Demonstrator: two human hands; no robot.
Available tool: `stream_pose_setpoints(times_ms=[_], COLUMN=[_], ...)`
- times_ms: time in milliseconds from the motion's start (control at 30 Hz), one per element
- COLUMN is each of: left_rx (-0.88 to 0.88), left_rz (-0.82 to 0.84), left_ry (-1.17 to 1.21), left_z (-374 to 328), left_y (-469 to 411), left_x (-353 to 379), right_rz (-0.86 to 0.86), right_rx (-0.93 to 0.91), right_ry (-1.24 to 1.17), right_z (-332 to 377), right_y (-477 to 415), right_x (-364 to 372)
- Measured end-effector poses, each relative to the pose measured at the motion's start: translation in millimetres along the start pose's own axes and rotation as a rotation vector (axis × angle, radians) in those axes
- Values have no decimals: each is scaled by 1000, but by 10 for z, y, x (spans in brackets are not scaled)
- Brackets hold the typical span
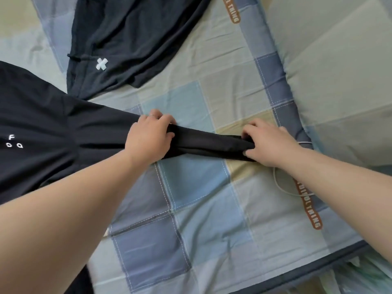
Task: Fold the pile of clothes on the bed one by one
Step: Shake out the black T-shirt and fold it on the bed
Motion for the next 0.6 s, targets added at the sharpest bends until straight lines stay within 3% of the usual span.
stream_pose_setpoints(times_ms=[100,300,433,600], left_rx=[64,-47,-196,-198], left_rz=[-47,-432,-417,-344], left_ry=[-5,87,242,285], left_z=[9,0,70,121], left_y=[-53,-149,-356,-537], left_x=[-130,-758,-887,-642], right_rz=[-193,-406,-373,-319], right_rx=[-45,54,36,219], right_ry=[-39,-471,-431,-196], right_z=[-25,-300,-434,-674], right_y=[10,98,-108,-487], right_x=[-161,-633,-942,-1061])
Point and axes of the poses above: each hand's wrist, its own y-axis away from the middle knuckle, its own x-axis out of the palm, z = x × y, the point moved 8 cm from there along -y, towards the middle knuckle, and after that the axes turned 1 degree about y, right-handed, at the moved point
